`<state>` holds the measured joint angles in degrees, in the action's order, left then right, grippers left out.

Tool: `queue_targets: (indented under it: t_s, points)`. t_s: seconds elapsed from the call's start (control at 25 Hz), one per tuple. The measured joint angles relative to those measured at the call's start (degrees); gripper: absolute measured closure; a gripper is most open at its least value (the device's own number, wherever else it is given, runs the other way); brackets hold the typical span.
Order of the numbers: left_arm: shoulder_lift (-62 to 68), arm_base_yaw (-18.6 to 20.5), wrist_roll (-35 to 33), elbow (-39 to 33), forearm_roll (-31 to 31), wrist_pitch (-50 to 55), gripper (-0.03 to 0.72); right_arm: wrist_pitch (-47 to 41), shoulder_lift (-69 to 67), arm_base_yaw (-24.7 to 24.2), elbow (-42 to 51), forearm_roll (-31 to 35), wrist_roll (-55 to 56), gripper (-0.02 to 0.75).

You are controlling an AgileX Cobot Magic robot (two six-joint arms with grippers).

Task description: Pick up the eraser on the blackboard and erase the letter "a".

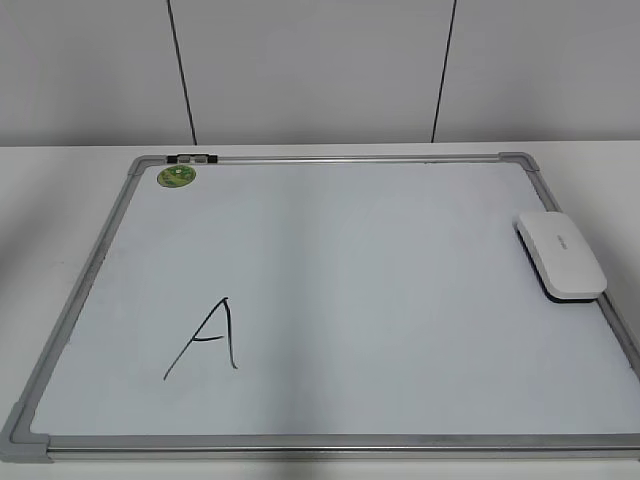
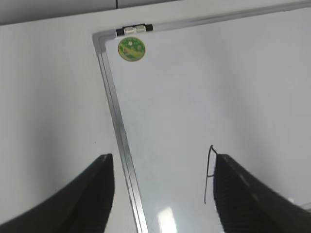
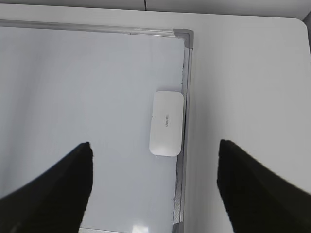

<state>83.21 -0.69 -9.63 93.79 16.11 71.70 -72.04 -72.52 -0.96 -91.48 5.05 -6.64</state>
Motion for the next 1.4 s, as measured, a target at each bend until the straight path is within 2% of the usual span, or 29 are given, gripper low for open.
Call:
queue_targets:
  t_s: [0.24, 0.44, 0.72, 1.0, 1.4]
  points:
    - [-12.1, 0.0, 0.1, -14.4, -0.1, 0.0, 0.214, -0.1, 11.2, 0.0, 8.8, 1.2, 0.7, 0.149]
    - [-26.8, 0.0, 0.3, -29.2, -0.1, 0.0, 0.215, -0.2, 20.0, 0.0, 15.9, 2.8, 0.9, 0.15]
    - [-45.1, 0.0, 0.3, -45.4, -0.1, -0.5, 0.216, -0.4, 34.0, 0.0, 26.0, 2.8, 1.0, 0.15]
    - [-56.9, 0.0, 0.3, -56.1, -1.9, -4.0, 0.216, -0.6, 46.1, 0.0, 39.5, 2.4, 1.7, 0.15]
    - [-58.1, 0.0, 0.3, -64.1, -5.9, -8.0, 0.216, 0.9, 49.8, 0.0, 57.3, 0.1, 1.7, 0.15]
